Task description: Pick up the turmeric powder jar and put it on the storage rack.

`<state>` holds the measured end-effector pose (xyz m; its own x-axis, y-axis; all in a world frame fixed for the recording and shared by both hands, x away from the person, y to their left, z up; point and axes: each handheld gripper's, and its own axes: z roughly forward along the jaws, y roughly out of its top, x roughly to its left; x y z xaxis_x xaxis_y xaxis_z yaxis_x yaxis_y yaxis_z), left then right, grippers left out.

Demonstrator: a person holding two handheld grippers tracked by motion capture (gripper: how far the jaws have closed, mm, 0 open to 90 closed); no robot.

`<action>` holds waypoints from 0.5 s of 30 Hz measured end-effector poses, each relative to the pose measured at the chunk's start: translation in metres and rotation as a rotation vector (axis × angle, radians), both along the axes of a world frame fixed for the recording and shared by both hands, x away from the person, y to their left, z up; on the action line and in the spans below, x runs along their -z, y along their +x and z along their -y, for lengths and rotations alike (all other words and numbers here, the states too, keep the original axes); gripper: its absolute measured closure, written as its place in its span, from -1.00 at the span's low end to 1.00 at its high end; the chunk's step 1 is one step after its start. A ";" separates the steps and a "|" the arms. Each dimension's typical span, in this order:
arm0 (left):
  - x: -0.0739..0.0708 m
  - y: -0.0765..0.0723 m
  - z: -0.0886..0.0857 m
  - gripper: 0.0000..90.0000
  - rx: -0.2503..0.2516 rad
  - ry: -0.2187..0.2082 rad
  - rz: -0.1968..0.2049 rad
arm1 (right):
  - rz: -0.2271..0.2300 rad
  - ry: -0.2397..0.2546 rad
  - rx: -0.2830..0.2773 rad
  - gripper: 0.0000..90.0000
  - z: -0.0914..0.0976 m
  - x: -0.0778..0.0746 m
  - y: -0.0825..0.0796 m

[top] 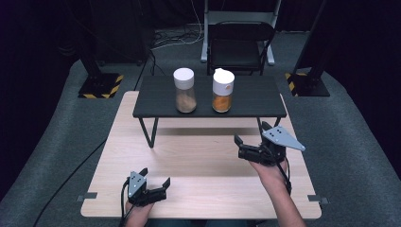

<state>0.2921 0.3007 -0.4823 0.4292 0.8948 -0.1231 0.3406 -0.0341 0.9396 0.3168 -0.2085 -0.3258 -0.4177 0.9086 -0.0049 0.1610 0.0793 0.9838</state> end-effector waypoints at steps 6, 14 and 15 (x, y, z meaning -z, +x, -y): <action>0.000 -0.001 0.000 -0.99 0.001 0.000 0.004 | -0.024 0.008 0.022 -0.97 0.010 0.016 -0.007; 0.001 -0.001 0.000 -0.99 -0.002 -0.002 0.004 | -0.034 0.012 0.050 -0.95 0.019 0.042 -0.017; 0.001 -0.001 0.000 -0.99 -0.002 -0.002 0.005 | -0.033 0.014 0.051 -0.96 0.020 0.045 -0.018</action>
<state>0.2912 0.3009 -0.4830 0.4280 0.8953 -0.1234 0.3364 -0.0311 0.9412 0.2987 -0.2287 -0.3711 -0.3703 0.9287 0.0209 0.1971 0.0566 0.9788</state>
